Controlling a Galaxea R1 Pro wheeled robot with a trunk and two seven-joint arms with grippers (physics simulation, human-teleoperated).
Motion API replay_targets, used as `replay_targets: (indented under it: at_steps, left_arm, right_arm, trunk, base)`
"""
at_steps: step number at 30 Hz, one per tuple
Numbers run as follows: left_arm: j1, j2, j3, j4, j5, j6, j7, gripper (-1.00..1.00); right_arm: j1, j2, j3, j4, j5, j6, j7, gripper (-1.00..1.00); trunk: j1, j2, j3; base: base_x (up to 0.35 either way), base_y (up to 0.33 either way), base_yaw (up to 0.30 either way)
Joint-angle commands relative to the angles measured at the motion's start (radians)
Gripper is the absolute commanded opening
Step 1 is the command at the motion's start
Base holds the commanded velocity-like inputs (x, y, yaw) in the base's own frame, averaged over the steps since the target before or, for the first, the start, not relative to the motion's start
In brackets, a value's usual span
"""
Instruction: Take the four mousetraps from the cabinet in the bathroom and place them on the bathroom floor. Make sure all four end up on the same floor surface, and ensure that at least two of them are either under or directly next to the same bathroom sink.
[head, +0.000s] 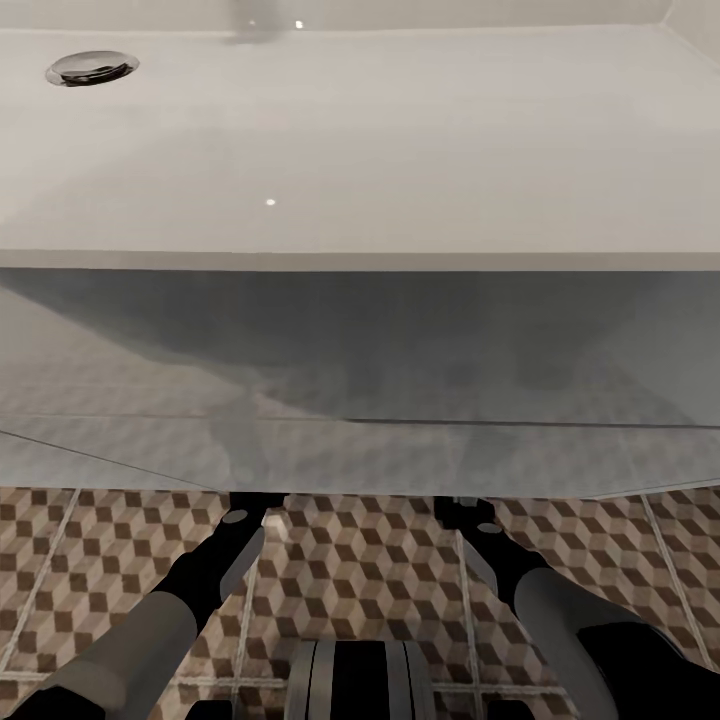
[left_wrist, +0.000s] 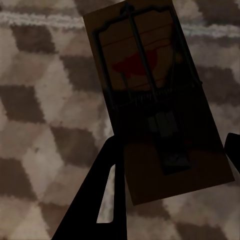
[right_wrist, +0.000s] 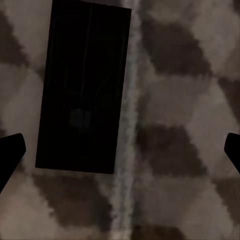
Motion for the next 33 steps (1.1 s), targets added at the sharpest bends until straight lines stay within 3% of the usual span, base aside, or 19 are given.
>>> replay_targets:
  at_steps: [1, 22, 33]
  left_arm:
    - [0.000, 0.001, -0.006, -0.002, 0.004, 0.005, 0.010, -1.00]
    - [0.000, 0.001, -0.007, 0.004, 0.009, 0.018, 0.010, -1.00]
    - [0.000, -0.001, -0.004, 0.009, 0.008, 0.077, 0.011, -1.00]
  right_arm:
    - [-0.001, 0.000, 0.008, 0.001, -0.005, -0.003, -0.006, 1.00]
    - [0.000, 0.001, 0.008, 0.001, -0.006, -0.007, -0.005, 1.00]
    - [0.000, 0.003, 0.008, 0.001, -0.006, -0.009, -0.005, 1.00]
  trunk:
    - [0.000, 0.000, -0.001]
    - [0.000, 0.000, -0.001]
    - [0.000, 0.000, -0.001]
  base:
    - [0.000, 0.000, 0.000]
    - [0.000, 0.000, 0.000]
    - [0.000, 0.000, 0.000]
